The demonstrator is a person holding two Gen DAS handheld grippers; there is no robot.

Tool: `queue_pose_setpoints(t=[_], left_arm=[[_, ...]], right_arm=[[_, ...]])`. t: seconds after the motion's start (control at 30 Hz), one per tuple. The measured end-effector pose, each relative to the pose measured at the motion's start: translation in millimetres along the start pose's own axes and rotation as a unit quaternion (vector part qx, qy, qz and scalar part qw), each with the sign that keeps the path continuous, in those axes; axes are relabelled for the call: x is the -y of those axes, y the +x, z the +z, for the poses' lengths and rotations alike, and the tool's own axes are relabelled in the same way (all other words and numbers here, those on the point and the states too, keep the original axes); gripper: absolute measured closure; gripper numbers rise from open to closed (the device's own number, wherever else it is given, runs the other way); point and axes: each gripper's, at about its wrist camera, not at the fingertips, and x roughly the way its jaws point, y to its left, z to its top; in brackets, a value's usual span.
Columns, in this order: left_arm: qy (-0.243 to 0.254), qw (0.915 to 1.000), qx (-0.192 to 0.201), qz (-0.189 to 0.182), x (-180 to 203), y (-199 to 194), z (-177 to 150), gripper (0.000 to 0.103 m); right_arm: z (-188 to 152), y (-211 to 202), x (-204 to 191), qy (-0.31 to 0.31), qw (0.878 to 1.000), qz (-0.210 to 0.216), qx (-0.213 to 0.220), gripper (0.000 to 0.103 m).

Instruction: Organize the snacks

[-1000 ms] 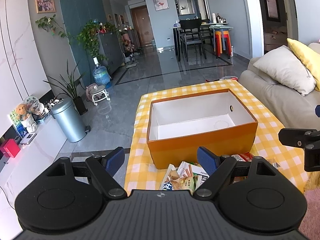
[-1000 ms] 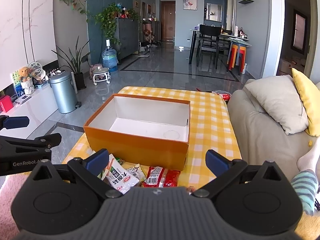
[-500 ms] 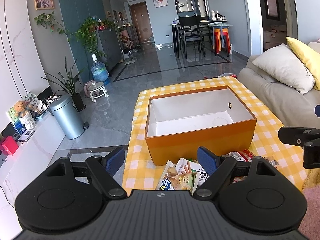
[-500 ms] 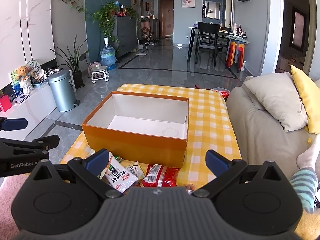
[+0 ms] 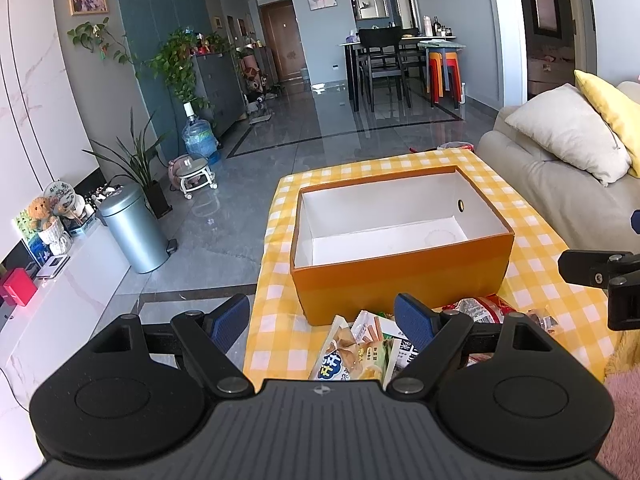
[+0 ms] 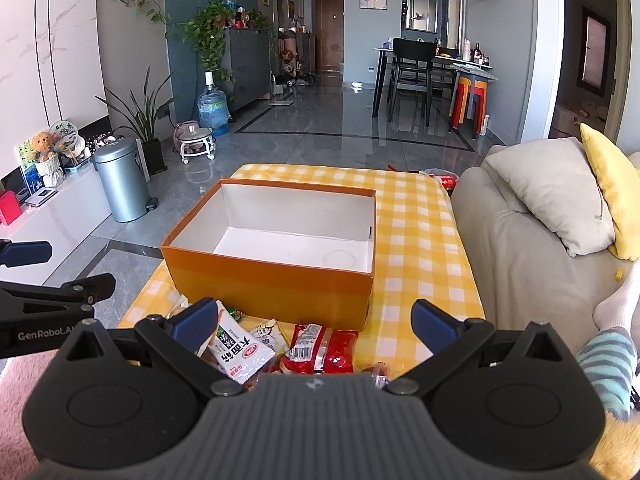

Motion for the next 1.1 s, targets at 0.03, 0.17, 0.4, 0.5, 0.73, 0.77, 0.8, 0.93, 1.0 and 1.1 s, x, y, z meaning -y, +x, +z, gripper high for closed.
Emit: queue_pose_setpoints(t=[0.03, 0.17, 0.4, 0.5, 0.73, 0.77, 0.8, 0.93, 1.0, 1.1], left_arm=[[0.0, 1.0, -0.001, 0.0, -0.2, 0.8, 0.1, 0.007], [0.0, 1.0, -0.001, 0.0, -0.3, 0.7, -0.6, 0.007], [0.0, 1.0, 0.0, 0.0, -1.2, 0.4, -0.5, 0.007], [0.0, 1.0, 0.0, 0.0, -1.2, 0.4, -0.4, 0.007], [-0.004, 1.0, -0.003, 0.002, -1.4, 1.6, -3.5, 0.007], [-0.004, 1.0, -0.004, 0.002, -1.3, 1.9, -5.0, 0.007], [-0.005, 1.0, -0.004, 0.002, -1.5, 1.9, -6.0, 0.007], [-0.004, 1.0, -0.004, 0.002, -1.9, 1.8, -6.6, 0.007], [-0.004, 1.0, -0.006, 0.001, -2.6, 3.3, -8.1, 0.007], [0.001, 0.9999, -0.016, -0.005, -2.9, 6.7, -8.8, 0.007]], right_arm=[[0.2, 0.4, 0.2, 0.001, 1.0, -0.001, 0.0, 0.004], [0.2, 1.4, 0.5, 0.003, 1.0, -0.004, -0.002, 0.004], [-0.4, 1.3, 1.1, 0.003, 1.0, -0.004, -0.004, 0.004], [-0.5, 1.3, 1.0, 0.003, 1.0, -0.004, -0.004, 0.004], [-1.0, 3.1, 0.7, 0.003, 1.0, -0.004, -0.005, 0.004], [-1.0, 3.1, 0.8, 0.003, 1.0, -0.005, -0.005, 0.004], [-1.0, 3.1, 0.9, 0.003, 1.0, -0.004, -0.005, 0.004], [-1.7, 4.5, 0.5, 0.001, 1.0, -0.004, -0.007, 0.004], [-3.0, 4.6, 0.2, -0.001, 1.0, -0.004, -0.008, 0.004], [-3.8, 5.1, -0.5, -0.003, 1.0, 0.0, -0.01, 0.004]])
